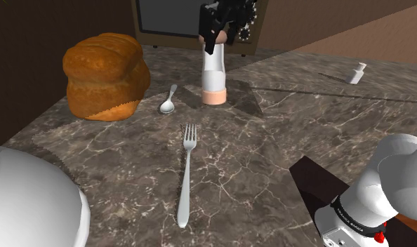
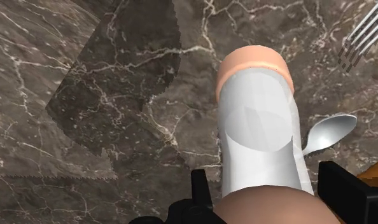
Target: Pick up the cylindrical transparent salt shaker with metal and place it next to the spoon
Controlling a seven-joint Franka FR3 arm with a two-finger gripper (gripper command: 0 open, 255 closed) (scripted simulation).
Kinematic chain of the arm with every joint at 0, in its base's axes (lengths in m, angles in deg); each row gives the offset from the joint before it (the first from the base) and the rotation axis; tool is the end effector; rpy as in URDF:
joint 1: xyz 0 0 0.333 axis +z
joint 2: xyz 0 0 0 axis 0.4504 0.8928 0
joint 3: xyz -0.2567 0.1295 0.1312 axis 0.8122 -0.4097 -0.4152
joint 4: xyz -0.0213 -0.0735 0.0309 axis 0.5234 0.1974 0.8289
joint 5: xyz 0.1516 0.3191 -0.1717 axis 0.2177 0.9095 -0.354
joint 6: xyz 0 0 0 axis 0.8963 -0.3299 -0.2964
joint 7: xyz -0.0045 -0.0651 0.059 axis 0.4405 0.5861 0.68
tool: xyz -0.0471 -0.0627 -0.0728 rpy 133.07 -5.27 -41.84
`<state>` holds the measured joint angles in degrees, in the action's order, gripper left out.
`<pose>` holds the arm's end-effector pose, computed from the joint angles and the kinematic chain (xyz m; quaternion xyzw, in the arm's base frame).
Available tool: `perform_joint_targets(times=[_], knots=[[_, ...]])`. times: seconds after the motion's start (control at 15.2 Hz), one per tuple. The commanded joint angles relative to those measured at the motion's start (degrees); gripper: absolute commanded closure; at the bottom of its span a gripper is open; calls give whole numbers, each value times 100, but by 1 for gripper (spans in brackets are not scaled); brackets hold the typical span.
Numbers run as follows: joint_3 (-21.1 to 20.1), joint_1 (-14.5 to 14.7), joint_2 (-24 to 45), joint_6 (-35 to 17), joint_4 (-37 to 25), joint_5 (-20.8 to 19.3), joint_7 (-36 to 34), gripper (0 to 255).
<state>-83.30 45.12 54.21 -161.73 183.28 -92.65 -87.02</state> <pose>0.4077 0.2930 0.6835 0.9857 0.0678 0.1375 0.0696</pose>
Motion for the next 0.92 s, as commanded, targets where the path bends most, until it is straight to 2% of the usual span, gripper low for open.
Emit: perform_joint_targets(times=[0.0, 0.2, 0.73, 0.79, 0.86], knots=[[6, 3, -44, -160, 201, 10, -28, 255], [19, 7, -119, -401, 516, 25, -65, 255], [19, 7, -119, -401, 516, 25, -65, 255], [19, 7, -118, -402, 516, 25, -65, 0], [19, 7, -118, -402, 516, 25, -65, 0]])
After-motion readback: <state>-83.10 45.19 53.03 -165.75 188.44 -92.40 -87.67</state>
